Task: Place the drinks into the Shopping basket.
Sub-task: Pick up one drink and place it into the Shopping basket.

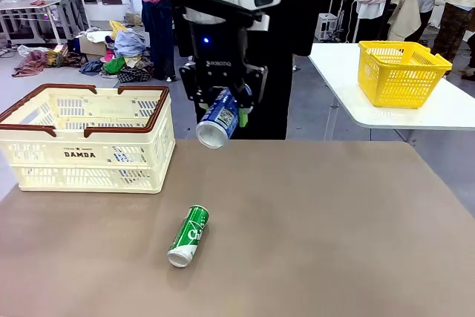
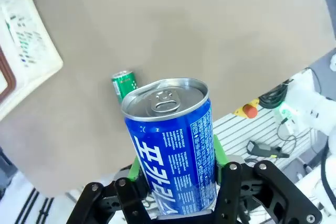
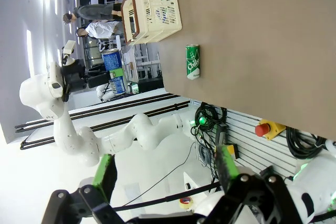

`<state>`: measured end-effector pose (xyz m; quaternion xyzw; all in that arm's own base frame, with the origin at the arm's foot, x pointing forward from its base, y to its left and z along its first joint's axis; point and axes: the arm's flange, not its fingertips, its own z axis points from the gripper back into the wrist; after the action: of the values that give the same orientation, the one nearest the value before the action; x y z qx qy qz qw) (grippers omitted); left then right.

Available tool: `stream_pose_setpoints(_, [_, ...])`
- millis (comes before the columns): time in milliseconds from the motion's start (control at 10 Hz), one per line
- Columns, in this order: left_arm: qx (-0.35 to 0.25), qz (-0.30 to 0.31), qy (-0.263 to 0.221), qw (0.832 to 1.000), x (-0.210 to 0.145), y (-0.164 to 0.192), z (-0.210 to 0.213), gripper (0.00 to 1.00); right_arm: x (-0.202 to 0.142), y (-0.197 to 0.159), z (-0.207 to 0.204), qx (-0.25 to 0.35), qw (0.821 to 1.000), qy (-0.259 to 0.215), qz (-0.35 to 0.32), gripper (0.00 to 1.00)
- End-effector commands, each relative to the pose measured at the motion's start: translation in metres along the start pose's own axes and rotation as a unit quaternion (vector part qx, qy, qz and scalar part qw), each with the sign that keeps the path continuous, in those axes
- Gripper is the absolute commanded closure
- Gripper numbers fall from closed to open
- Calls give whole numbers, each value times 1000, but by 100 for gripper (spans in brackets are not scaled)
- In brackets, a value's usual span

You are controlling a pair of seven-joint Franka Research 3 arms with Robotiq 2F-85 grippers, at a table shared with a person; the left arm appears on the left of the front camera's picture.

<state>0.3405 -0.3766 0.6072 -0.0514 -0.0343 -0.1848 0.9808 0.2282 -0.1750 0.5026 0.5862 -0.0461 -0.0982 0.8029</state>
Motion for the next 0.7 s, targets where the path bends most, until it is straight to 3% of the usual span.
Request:
stream_pose_setpoints(0, [4, -26, -10, 1000, 0, -7, -1, 100, -2, -1, 3, -4, 1000, 4, 9, 0])
stream_pose_setpoints(400, [1, -14, 3, 1000, 0, -9, -7, 100, -2, -1, 3, -4, 1000, 4, 9, 0])
stream_pose_setpoints(500, [8, 16, -43, 999, 15, 6, -3, 100, -2, -1, 3, -4, 1000, 4, 9, 0])
stream_pose_setpoints(600, [-13, 68, -83, 994, 37, 52, 20, 100, -2, -1, 3, -4, 1000, 4, 9, 0])
